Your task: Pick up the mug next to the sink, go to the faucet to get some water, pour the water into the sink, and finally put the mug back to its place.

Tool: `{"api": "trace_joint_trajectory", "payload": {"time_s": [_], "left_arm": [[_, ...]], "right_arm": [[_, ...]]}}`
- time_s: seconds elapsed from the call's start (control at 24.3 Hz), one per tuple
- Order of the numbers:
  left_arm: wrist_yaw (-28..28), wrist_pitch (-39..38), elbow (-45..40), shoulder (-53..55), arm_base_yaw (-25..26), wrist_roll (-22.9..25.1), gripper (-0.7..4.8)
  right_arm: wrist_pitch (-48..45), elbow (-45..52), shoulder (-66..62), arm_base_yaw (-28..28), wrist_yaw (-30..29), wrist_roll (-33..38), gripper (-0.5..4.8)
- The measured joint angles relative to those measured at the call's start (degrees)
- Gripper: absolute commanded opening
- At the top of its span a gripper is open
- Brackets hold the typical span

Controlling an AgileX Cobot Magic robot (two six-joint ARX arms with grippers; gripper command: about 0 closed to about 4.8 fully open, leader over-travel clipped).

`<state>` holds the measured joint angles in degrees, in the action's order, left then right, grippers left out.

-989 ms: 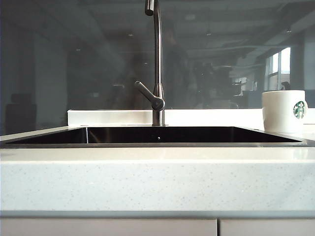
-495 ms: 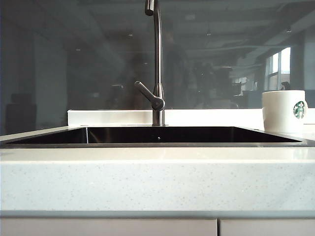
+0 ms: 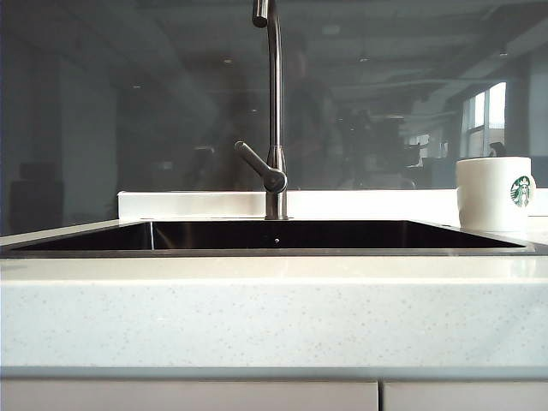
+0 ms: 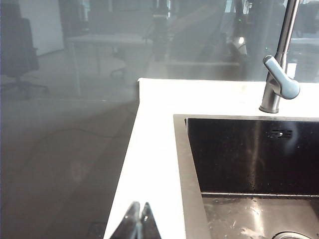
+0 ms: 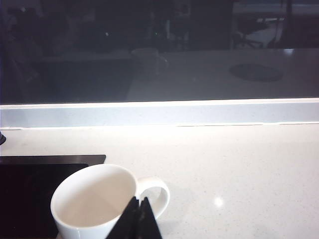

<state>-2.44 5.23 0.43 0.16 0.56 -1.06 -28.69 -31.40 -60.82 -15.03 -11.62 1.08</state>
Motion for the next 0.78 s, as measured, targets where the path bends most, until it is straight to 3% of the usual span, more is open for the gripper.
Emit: {"api": "trace_joint_trajectory", "payload": {"time_s": [0.78], "left_arm": [[0.04, -0.09, 0.00, 0.02, 0.00, 0.00, -0.03]], "right_arm": [[-0.33, 0.00, -0.07, -0.02, 1.92, -0.02, -0.06]]}}
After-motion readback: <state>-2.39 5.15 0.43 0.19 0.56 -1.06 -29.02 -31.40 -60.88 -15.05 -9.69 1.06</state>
